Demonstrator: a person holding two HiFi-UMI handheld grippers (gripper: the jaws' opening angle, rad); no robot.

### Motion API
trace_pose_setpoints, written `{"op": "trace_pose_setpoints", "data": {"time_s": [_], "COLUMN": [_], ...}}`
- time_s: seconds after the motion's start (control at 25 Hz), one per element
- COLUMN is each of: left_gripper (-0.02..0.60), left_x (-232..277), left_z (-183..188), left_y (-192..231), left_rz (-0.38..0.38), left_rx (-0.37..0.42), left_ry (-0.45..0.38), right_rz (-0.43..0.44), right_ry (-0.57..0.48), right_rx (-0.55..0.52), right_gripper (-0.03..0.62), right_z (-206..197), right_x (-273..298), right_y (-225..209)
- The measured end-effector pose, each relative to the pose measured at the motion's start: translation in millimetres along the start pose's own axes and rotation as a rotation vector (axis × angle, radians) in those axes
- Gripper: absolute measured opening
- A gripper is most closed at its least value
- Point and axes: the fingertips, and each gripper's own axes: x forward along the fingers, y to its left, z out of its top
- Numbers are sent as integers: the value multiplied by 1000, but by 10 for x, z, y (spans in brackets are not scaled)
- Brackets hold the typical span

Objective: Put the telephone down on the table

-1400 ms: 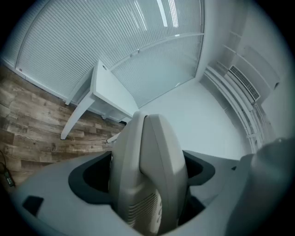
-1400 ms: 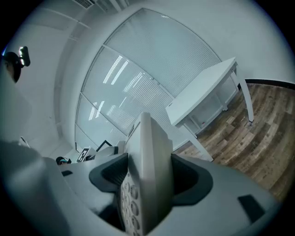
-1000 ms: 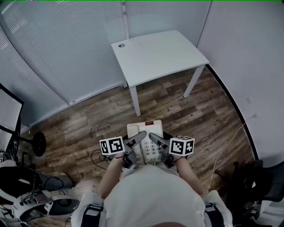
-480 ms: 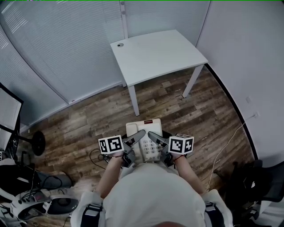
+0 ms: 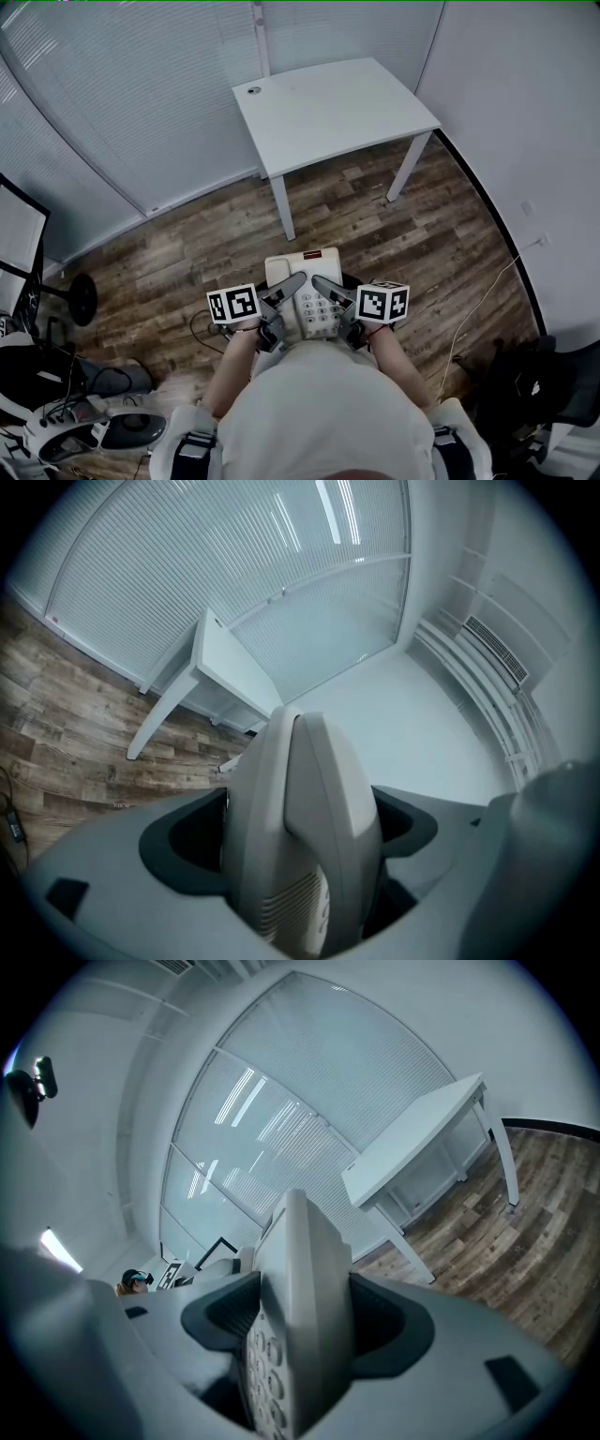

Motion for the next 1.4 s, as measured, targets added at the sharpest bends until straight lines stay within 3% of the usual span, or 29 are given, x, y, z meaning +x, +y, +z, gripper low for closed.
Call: {"op": "trace_pose_setpoints", "data": {"time_s": [0.96,1.4], "left_gripper": [425,425], "left_x": [88,318], "left_z": [32,258], "left_y": [6,79], "left_rz": [-3,-8], "left_rx": [5,7], "left_ry": [2,11], "right_rz": [-4,-10], "right_ry": [-11,-19], "right_rx": [1,7], "right_gripper": [298,298], "right_z": [57,298], "right_x": [-4,125], "right_y": [-78,-246]}}
